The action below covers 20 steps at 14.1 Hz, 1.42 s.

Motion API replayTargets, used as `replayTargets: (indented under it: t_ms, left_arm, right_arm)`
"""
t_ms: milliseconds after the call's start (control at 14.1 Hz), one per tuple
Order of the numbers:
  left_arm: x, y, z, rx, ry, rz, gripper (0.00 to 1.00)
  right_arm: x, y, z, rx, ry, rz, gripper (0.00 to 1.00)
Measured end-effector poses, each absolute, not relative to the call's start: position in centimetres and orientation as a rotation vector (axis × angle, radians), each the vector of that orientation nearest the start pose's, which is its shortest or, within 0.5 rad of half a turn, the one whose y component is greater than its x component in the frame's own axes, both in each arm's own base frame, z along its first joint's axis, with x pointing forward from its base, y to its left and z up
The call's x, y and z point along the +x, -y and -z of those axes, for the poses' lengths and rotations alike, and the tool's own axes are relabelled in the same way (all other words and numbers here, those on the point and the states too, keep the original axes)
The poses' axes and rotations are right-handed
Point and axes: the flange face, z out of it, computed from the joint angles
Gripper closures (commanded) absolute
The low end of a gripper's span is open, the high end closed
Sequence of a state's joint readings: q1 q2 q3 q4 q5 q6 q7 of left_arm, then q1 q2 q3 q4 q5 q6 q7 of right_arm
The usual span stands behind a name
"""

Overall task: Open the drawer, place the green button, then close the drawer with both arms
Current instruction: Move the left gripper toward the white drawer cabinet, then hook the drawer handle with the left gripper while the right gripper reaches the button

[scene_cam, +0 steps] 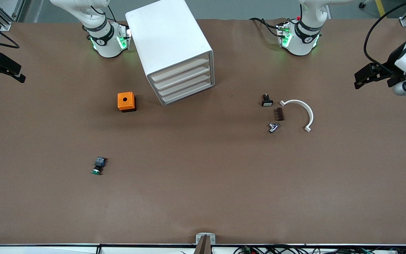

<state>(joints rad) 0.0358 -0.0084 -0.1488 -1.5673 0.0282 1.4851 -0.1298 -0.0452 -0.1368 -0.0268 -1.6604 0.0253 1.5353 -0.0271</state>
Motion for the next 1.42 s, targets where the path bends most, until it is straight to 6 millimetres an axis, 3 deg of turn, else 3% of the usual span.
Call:
replayTargets:
  t_ms: [356, 711, 854, 1067, 1209, 1423]
  left_arm:
    - [56.8, 8.8, -56.4, -3.128, 0.195, -0.246, 0.00]
    - [59.5, 14.4, -47.7, -3.068, 0.499, -0.397, 0.00]
    - [59.8, 18.0, -43.8, -2.994, 0.699, -0.459, 0.00]
    - [58.1, 25.8, -38.5, -2.827, 0.973, -0.551, 0.00]
    - [56.8, 30.0, -36.2, -2.713, 1.180, -0.635, 0.00]
    - [54.9, 34.3, -32.9, -2.408, 1.527, -0.715, 0.00]
  right_arm:
    - [50.6, 3.5, -65.2, -3.113, -0.068, 0.021, 0.00]
    - [50.7, 3.5, -66.3, -3.113, -0.069, 0.063, 0.00]
    - [50.6, 3.7, -66.7, -3.113, -0.073, 0.076, 0.00]
    - [50.8, 3.9, -66.5, -3.112, -0.079, 0.070, 0.00]
    - [51.2, 3.9, -65.8, -3.112, -0.080, 0.048, 0.00]
    - [52.3, 4.0, -64.2, -3.113, -0.081, 0.006, 0.00]
